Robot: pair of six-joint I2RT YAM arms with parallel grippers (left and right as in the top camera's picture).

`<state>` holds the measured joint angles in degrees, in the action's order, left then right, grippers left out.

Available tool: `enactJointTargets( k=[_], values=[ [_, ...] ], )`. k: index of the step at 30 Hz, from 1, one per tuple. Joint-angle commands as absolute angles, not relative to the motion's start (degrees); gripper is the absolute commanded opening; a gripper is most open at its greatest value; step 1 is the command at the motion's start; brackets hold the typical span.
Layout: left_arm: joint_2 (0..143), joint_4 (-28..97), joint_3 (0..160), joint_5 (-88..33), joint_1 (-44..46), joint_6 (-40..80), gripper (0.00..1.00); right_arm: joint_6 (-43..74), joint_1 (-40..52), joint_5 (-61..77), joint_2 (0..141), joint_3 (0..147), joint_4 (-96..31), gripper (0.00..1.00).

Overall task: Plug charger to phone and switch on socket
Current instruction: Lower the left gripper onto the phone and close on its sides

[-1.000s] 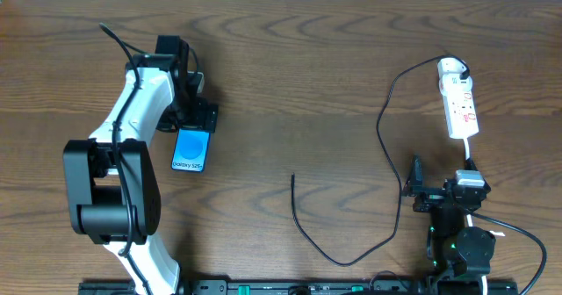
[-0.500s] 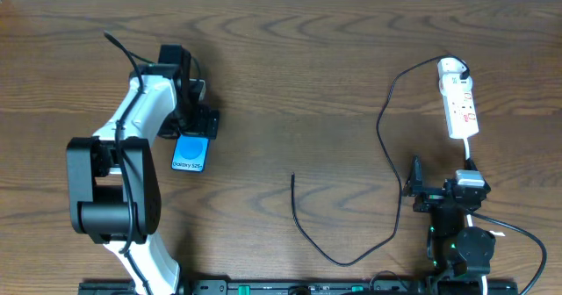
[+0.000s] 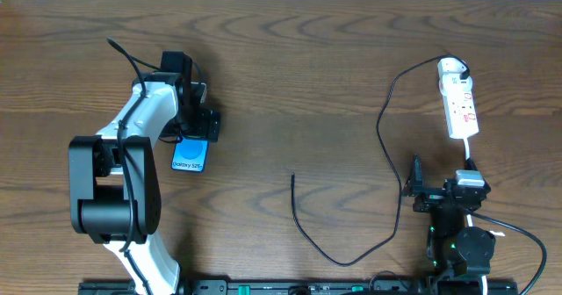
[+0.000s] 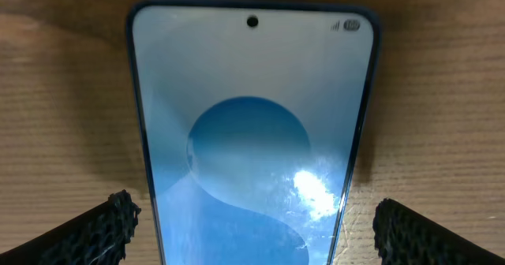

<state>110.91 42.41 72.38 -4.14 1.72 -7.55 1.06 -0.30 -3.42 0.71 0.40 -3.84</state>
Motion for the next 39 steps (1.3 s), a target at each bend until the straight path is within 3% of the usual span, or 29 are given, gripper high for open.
enactJointTargets(
  k=[1,39],
  values=[
    [111.7,42.5,71.7,-4.0,1.7,-7.7,0.98,1.7,0.1,-3.5,0.3,0.3,-4.0,0.99],
    [111.7,39.1,68.0,-4.0,1.7,-7.7,0.98,1.7,0.1,-3.5,0.3,0.3,-4.0,0.99]
  ],
)
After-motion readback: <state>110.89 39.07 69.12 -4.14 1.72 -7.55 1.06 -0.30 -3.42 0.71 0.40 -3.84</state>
